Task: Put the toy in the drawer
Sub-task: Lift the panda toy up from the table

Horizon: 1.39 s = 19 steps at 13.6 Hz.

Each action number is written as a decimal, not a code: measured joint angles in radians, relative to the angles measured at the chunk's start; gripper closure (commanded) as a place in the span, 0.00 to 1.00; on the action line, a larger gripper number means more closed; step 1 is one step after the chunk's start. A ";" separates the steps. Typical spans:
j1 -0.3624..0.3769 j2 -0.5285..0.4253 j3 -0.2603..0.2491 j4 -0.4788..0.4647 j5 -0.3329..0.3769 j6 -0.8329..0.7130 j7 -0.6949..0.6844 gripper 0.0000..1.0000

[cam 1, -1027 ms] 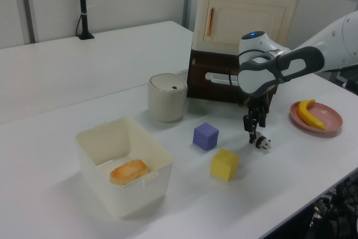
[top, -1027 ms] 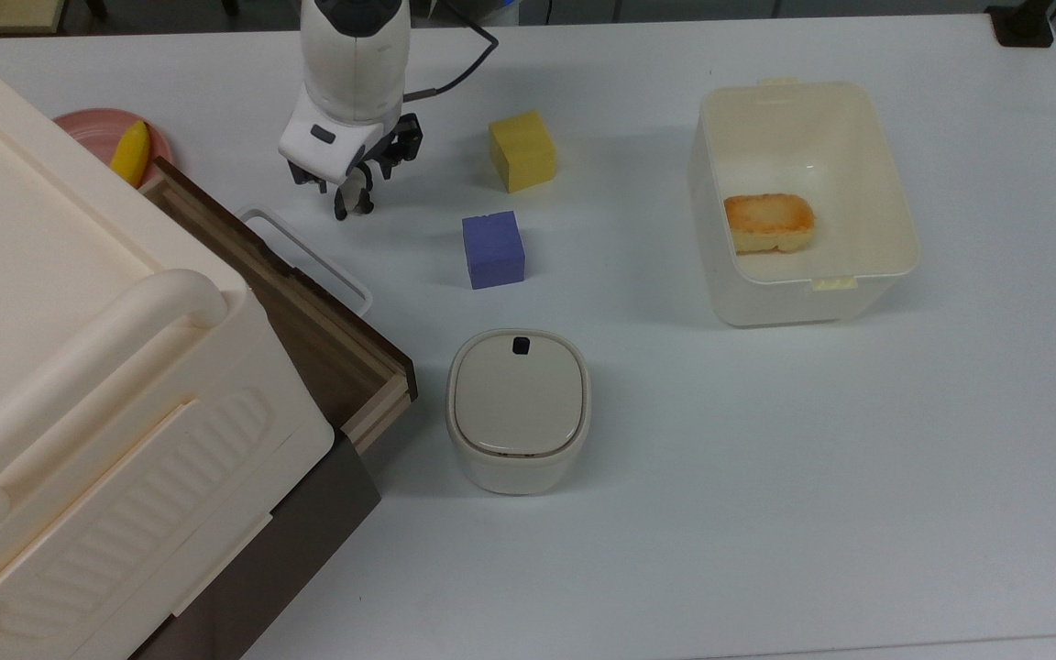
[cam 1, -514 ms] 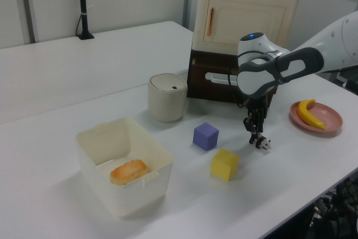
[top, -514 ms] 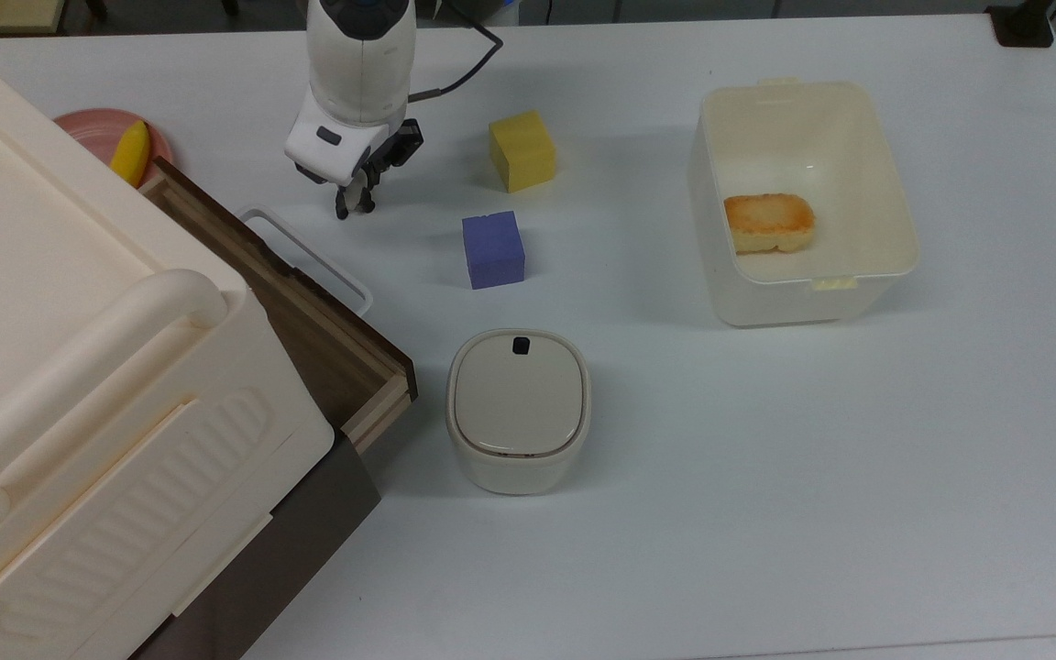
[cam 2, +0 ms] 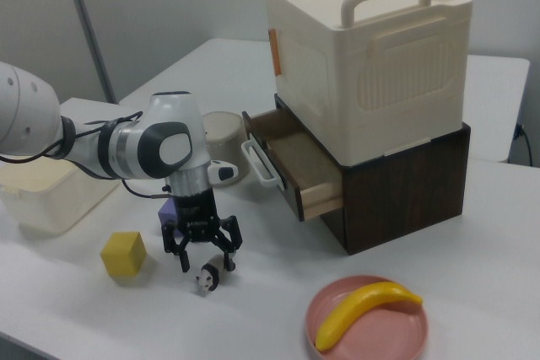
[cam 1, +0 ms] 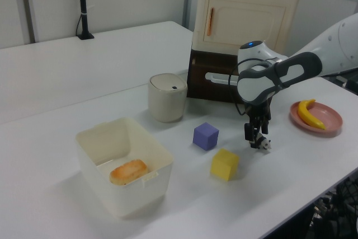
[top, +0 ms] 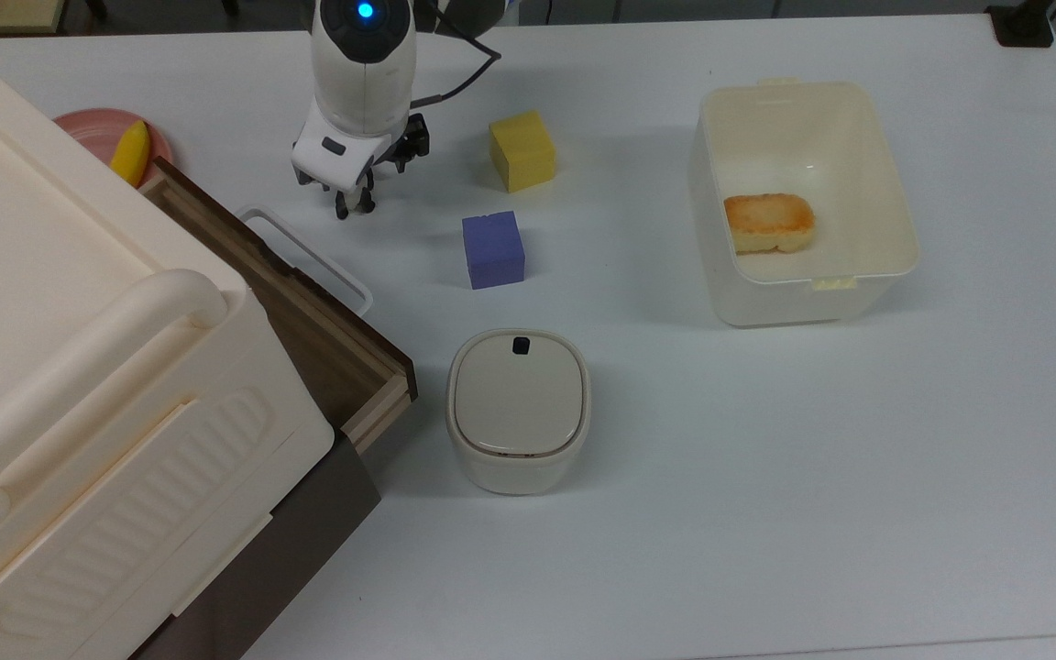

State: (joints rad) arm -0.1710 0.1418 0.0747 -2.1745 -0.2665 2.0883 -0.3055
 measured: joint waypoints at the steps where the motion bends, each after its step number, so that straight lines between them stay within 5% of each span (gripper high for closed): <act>1: -0.001 0.002 0.000 0.000 0.000 0.000 0.000 0.81; 2: -0.002 0.002 0.000 0.000 0.000 0.000 0.000 1.00; 11: -0.003 -0.005 0.000 0.030 0.000 0.000 0.026 1.00; 19: 0.044 -0.141 0.057 0.383 0.023 -0.297 0.098 1.00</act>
State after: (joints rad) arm -0.1274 0.0004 0.1316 -1.7916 -0.2433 1.7913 -0.2072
